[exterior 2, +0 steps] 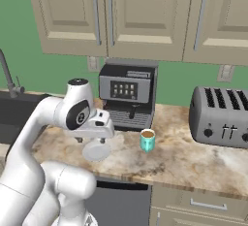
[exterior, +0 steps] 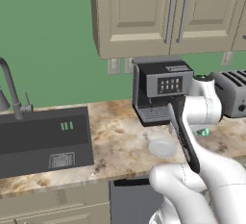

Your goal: Take a sugar cube from the saucer and place it inside the coffee. Then, grab milk from the fridge and place it next to the coffee on the counter to sweeten the coffee.

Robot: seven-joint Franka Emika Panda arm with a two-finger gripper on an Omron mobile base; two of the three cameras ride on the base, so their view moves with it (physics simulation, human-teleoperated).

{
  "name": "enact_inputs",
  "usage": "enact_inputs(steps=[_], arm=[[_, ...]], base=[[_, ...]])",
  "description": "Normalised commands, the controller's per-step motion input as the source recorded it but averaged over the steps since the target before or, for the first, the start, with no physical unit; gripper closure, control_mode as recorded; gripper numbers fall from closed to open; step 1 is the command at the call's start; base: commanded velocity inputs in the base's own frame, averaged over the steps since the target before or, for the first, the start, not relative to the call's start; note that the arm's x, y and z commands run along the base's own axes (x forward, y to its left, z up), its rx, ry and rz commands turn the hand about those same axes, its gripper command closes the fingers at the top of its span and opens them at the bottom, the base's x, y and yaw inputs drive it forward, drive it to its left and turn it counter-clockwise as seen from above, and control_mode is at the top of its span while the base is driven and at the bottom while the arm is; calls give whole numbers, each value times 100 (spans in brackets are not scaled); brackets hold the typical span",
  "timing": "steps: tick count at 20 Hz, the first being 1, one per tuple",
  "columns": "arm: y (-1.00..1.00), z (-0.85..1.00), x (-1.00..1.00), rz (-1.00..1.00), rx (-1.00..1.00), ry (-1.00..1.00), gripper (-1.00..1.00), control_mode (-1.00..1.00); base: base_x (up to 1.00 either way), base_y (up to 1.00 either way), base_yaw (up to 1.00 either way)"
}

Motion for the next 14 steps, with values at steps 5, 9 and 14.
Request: enact_inputs(steps=[5, 9, 14], arm=[[22, -22, -20, 5, -1, 8, -100, 100], [0, 0, 0, 0, 0, 0, -100, 100], [0, 0, 0, 0, 0, 0, -100, 100]], base=[[-18, 5, 1], [-100, 51, 6], [-100, 79, 2]])
